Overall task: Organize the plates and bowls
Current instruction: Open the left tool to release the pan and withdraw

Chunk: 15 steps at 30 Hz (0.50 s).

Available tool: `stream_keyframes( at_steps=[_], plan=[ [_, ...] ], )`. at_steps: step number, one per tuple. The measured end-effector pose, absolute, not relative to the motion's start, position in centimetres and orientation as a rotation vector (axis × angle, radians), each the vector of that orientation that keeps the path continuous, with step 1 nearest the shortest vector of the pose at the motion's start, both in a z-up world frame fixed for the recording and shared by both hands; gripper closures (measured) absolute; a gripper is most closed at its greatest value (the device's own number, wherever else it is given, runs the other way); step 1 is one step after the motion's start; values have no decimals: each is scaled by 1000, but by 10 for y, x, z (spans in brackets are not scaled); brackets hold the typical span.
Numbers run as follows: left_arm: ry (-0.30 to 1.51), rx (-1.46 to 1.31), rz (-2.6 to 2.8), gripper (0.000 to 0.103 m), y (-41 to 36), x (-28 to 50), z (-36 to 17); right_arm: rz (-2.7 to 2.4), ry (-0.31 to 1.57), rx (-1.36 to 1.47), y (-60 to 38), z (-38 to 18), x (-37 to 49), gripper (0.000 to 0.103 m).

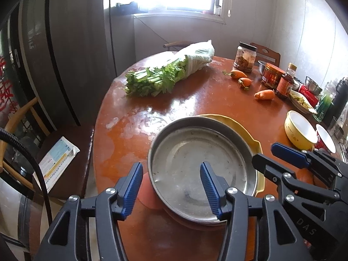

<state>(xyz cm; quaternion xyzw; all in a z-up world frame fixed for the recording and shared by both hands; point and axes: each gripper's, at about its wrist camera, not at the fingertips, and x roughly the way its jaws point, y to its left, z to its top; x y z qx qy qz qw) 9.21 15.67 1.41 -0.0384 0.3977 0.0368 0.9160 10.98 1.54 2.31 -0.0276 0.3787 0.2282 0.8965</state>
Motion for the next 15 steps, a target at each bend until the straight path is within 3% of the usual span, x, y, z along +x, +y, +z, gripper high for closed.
stream_keyframes(
  at_steps=[15],
  plan=[
    [757,-43,96,39,138,80,41,452,722,-17,-13,47,97,50]
  ],
)
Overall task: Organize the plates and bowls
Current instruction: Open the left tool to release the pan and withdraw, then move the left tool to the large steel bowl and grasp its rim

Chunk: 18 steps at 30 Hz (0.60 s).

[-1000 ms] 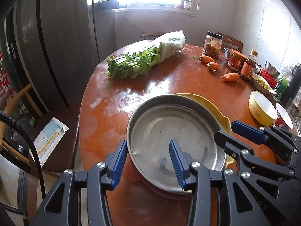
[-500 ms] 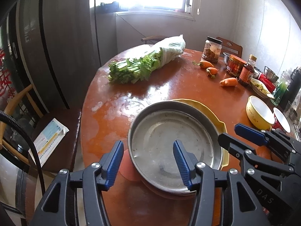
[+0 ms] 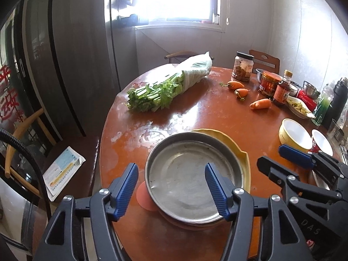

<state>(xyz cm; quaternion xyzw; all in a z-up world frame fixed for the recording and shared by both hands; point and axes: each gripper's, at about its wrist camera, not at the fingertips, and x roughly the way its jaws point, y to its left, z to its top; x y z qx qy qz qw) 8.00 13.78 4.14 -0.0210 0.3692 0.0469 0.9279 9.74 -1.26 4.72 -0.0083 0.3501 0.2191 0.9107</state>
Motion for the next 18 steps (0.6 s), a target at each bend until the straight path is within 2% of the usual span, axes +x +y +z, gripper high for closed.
stream_keyframes(
  at_steps=[5,9,18],
  plan=[
    [738,-43,92,38,124,77,50,421,676,-8,-35,61,90,46],
    [729,-40,85,36,113,75,55,376,634,-19,-52,68,86,35],
    [710,-22,72,35,85,74,65,322,593,-1,-92,78,78,32]
  ],
)
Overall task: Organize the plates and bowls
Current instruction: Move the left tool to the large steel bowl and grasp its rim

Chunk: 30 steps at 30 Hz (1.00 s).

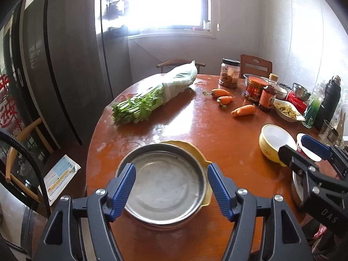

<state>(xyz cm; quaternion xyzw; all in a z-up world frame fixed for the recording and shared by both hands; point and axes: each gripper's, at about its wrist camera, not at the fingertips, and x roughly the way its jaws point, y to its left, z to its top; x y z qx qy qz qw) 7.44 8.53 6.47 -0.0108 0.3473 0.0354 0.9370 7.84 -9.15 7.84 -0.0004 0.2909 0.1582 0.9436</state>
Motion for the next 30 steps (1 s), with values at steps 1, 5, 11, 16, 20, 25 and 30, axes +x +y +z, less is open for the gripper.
stream_keyframes(
  at_steps=[1,5,11,16,20,25,30],
  plan=[
    [707,-21,69,35,82,75,65,318,589,5,-97,80,78,32],
    [702,-17,54,34,68,76,67,303,582,19,-115,84,76,31],
    [700,0,33,34,46,79,70,264,570,52,-144,86,75,31],
    [700,11,33,34,32,82,72,244,563,82,-168,87,74,31],
    [697,18,24,34,21,83,71,218,553,85,-184,87,72,31],
    [708,23,8,34,7,87,69,185,553,84,-205,84,72,31],
    [714,36,-8,34,-11,90,66,150,565,100,-229,76,67,31]
  ],
)
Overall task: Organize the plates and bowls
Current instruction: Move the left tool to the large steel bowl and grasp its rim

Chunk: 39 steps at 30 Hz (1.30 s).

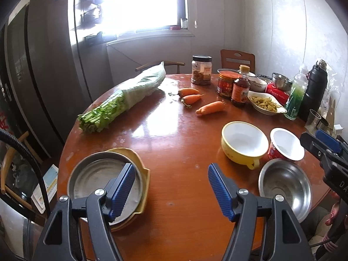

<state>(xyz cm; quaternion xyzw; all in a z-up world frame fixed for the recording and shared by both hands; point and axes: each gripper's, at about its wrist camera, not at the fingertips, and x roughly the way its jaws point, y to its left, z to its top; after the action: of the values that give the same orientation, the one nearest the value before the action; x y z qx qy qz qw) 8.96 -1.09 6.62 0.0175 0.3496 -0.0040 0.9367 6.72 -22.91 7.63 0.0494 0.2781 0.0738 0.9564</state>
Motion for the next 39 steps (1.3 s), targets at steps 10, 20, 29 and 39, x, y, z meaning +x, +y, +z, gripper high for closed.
stream_keyframes(
  at_steps=[10,20,29,39],
  plan=[
    [737,35,-66,31,-41,93,53,72,598,119,-275,65,56,31],
    [771,59,-144,30,-70,96,35,46,673,150,-305,40,47,31],
    [827,81,-216,30,-105,104,12,93,764,123,-302,11,52,31],
    [898,59,-230,30,-118,112,-11,168,847,93,-295,-13,65,63]
  ],
)
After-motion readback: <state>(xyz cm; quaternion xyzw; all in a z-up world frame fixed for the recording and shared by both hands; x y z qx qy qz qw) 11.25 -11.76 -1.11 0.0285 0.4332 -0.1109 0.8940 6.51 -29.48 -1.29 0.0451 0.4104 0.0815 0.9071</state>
